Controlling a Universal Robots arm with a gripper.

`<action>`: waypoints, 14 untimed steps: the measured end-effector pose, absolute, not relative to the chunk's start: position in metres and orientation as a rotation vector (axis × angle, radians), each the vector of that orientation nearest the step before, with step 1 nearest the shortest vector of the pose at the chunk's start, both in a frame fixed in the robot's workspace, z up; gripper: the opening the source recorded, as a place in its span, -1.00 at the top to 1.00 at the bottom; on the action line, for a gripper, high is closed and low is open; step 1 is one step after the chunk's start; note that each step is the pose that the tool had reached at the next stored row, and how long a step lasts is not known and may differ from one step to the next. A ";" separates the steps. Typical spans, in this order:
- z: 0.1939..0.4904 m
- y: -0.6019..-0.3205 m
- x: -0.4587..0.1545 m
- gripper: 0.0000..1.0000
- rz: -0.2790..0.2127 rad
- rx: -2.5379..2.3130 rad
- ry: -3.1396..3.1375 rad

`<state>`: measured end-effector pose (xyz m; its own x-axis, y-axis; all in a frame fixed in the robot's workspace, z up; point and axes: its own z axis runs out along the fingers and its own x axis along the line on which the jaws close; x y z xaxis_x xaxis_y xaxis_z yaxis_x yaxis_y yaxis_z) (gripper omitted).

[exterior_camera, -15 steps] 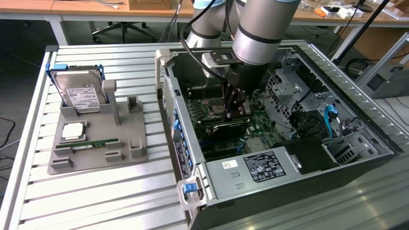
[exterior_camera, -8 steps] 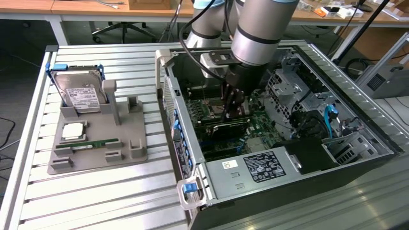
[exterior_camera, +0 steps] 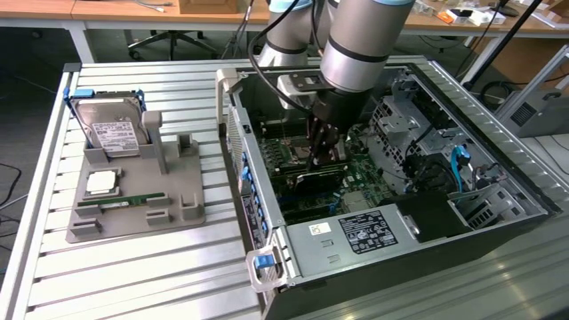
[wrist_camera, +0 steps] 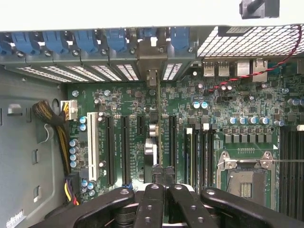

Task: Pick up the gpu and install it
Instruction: 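Press down on the gpu until it lock into place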

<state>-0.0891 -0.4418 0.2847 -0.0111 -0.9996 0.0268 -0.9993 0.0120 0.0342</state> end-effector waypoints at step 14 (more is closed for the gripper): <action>0.281 -0.442 -0.091 0.79 -0.009 2.178 -2.204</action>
<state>-0.0908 -0.4418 0.2810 -0.0111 -0.9996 0.0268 -0.9993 0.0120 0.0342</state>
